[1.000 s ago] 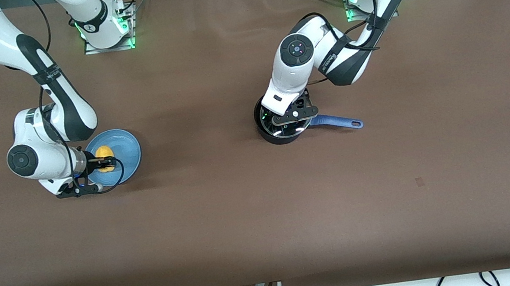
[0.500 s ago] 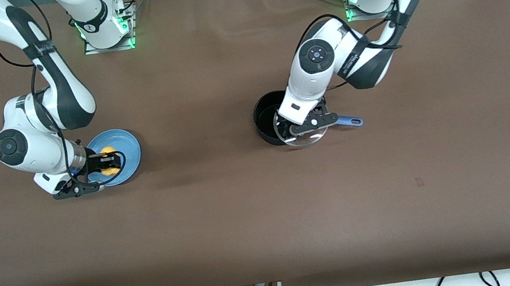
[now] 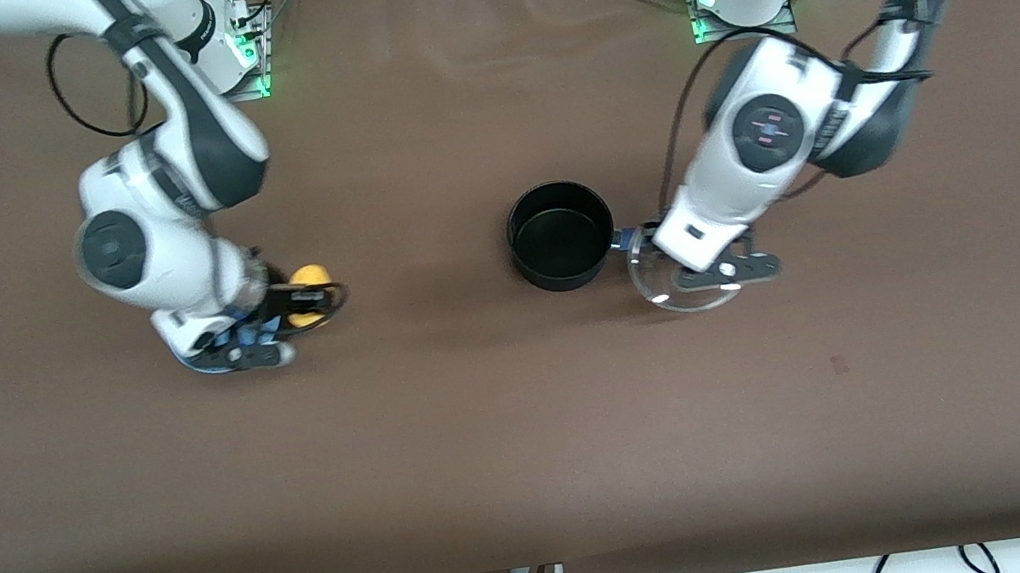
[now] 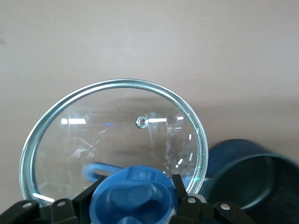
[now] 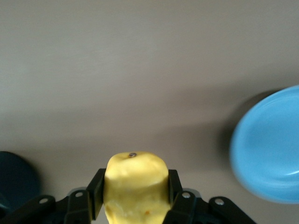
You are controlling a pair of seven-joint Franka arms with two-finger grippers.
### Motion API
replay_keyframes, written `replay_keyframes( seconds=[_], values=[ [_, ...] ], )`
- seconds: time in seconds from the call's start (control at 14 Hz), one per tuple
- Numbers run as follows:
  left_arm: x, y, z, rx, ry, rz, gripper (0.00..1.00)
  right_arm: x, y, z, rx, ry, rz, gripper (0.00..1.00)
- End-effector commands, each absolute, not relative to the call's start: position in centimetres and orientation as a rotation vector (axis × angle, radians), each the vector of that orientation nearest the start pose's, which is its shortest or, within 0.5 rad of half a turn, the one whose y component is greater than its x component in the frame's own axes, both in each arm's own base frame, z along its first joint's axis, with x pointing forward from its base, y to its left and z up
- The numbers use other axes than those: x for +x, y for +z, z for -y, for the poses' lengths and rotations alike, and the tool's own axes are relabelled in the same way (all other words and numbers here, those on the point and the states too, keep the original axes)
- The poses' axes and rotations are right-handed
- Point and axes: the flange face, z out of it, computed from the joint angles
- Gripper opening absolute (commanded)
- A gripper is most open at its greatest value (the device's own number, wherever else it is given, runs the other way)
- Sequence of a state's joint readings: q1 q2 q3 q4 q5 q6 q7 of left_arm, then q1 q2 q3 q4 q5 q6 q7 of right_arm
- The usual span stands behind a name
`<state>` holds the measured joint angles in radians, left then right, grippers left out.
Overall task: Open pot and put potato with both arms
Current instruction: 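Lift the lid with the left gripper while the right gripper lifts the potato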
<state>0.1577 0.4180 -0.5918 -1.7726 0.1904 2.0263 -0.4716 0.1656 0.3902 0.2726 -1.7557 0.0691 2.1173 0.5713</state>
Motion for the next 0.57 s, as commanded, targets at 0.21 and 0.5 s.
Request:
replay_keyframes(
  seconds=[0.21,0.5],
  values=[
    [61.4,35.4,7.0,-3.161,0.231,-0.438,0.0,56.6,33.6,-40.7,-2.881,0.075,-0.534,0.48],
    [61.1,31.3,0.2,-3.188,0.179,-0.57,0.0,52.7,30.5,-47.7,-2.8,0.045,-0.592,0.48]
  ],
)
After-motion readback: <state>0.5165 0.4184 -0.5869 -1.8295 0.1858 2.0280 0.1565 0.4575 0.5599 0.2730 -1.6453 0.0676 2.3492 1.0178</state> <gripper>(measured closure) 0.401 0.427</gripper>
